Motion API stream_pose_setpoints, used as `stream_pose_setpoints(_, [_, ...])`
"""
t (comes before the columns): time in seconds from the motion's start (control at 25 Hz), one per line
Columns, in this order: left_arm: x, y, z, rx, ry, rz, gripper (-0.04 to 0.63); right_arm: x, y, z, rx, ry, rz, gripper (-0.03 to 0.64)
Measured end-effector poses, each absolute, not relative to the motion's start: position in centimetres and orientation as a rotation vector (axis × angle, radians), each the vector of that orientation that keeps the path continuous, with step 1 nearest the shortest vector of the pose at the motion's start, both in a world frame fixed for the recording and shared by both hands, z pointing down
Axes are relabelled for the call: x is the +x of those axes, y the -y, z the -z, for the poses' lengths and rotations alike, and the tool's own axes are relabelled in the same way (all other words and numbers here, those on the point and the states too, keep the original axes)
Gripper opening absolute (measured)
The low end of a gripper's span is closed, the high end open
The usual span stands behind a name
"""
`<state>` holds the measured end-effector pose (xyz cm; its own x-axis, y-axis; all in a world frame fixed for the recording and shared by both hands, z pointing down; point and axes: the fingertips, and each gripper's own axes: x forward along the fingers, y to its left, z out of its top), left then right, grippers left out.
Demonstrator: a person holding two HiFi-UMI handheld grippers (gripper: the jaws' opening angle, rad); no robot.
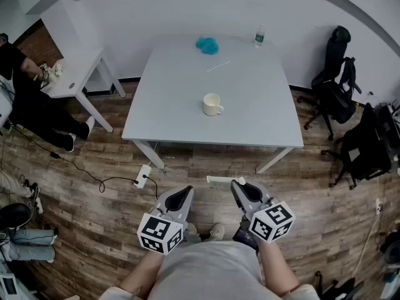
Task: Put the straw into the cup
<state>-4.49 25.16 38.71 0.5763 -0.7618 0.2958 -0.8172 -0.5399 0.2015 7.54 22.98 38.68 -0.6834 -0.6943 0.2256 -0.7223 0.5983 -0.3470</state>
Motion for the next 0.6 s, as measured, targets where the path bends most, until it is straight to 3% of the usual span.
stream_pose_setpoints(0.6, [-3.2,-24.7,-38.7,2.502,1.28,-0.261,0.018,8.7,-22.3,-39.2,1.211,2.776,-0.696,0.043])
